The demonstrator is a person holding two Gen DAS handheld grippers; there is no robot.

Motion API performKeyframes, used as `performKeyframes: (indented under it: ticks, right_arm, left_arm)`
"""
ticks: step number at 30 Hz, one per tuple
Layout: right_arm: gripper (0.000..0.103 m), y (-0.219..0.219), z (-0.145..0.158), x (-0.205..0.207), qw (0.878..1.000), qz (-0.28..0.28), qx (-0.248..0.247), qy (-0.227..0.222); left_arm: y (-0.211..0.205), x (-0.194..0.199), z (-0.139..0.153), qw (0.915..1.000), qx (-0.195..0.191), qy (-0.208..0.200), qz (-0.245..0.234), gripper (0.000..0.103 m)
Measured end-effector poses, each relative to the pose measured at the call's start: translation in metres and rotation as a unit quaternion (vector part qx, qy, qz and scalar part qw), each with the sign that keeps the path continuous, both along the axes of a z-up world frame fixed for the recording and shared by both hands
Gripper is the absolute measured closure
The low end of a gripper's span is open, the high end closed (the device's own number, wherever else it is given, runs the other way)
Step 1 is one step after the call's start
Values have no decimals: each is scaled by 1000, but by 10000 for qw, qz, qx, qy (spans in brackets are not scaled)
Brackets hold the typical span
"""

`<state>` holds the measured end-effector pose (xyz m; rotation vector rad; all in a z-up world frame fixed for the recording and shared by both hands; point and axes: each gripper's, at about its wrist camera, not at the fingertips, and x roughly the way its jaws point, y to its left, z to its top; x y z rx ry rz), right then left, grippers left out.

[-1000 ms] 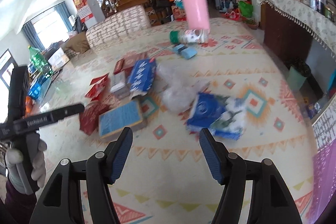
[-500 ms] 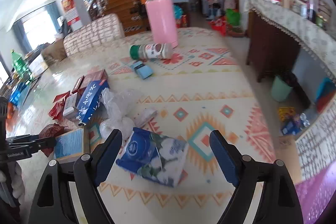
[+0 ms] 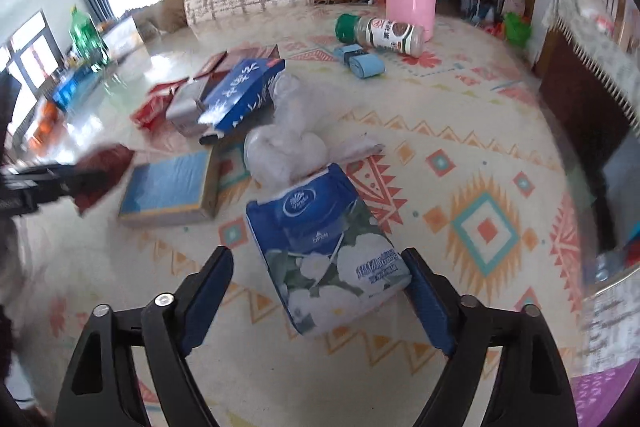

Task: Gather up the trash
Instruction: 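Grasp the red snack bag with left gripper while right grasps tissue pack, then carry the snack bag and tissue pack to the pink basket and release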

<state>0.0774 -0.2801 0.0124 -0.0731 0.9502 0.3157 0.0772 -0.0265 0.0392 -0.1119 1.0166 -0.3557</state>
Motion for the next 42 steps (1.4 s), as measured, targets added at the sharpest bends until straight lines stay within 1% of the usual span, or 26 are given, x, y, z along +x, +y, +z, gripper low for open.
performKeyframes:
  ticks: [1, 2, 3, 4, 9, 15, 18, 25, 35, 42]
  right_arm:
    - [32, 2, 0, -1, 9999, -59, -105, -56]
    - [36, 3, 1, -3, 9997, -124, -161, -100]
    - [44, 1, 2, -4, 9997, -178, -100, -93]
    - [46, -1, 4, -5, 9997, -220, -9, -71]
    - [48, -3, 13, -18, 9989, -422, 69, -207]
    - [49, -8, 31, -53, 9972, -592, 178, -426]
    - [49, -10, 38, -73, 9963, -667, 134, -531]
    - [49, -24, 57, -119, 9933, -851, 220, -756]
    - [49, -69, 69, -173, 9860, -1340, 205, -972]
    - [49, -116, 77, -209, 9766, -1812, 256, -1126]
  left_arm:
    - [-1, -3, 2, 10000, 17, -30, 3, 58]
    - [-1, -6, 4, 10000, 29, -57, 0, 58]
    - [-2, -10, 6, 9999, 48, -88, -3, 58]
    - [-2, -13, 9, 9999, 70, -125, -1, 58]
    - [-7, -31, 24, 9991, 211, -380, 11, 58]
    - [-18, -54, 39, 9969, 406, -665, -59, 58]
    - [-25, -63, 44, 9965, 376, -729, -157, 58]
    - [-46, -88, 56, 9952, 277, -833, -424, 58]
    - [-103, -119, 70, 9900, 359, -1002, -930, 58]
    - [-160, -137, 79, 9839, 276, -1047, -1420, 58]
